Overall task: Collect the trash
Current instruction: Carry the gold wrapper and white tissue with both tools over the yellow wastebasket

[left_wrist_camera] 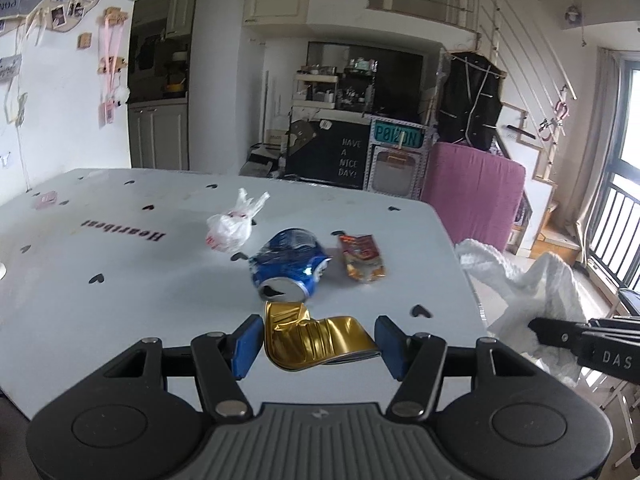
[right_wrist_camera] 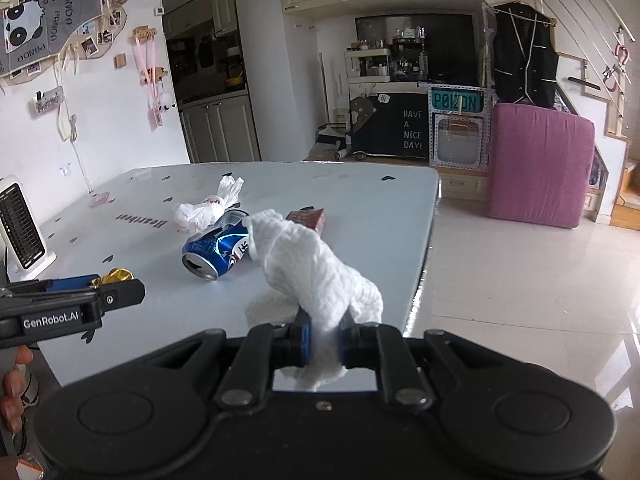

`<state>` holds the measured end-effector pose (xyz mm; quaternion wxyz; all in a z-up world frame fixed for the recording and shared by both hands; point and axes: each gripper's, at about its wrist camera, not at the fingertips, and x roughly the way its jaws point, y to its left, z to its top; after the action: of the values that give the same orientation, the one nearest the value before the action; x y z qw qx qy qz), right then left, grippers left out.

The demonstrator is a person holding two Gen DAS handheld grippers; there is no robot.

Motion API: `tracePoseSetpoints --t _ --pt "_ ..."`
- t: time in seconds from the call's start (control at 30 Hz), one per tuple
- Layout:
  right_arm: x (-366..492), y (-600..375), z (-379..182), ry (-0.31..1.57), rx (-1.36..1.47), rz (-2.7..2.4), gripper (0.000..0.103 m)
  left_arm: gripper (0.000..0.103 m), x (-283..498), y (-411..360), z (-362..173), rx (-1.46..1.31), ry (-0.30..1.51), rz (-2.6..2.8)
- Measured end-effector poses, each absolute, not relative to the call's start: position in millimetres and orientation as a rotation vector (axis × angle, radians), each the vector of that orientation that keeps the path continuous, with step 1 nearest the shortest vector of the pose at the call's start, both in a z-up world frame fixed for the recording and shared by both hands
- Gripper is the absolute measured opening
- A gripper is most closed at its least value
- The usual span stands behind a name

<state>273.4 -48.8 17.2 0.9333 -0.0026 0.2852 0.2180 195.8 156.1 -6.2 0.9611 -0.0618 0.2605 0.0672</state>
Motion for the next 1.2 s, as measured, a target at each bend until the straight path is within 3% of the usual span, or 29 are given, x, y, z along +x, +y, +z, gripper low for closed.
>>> tracePoseSetpoints --t 0.47,1.2 --pt "233 -100 30 0.544 0.013 0.410 0.014 0.061 166 109 9 -0.112 0.487 0.099" --pt "205 -223 25 0.529 0.061 0.213 0.014 0.061 188 -20 -7 -0.036 0.513 -0.108"
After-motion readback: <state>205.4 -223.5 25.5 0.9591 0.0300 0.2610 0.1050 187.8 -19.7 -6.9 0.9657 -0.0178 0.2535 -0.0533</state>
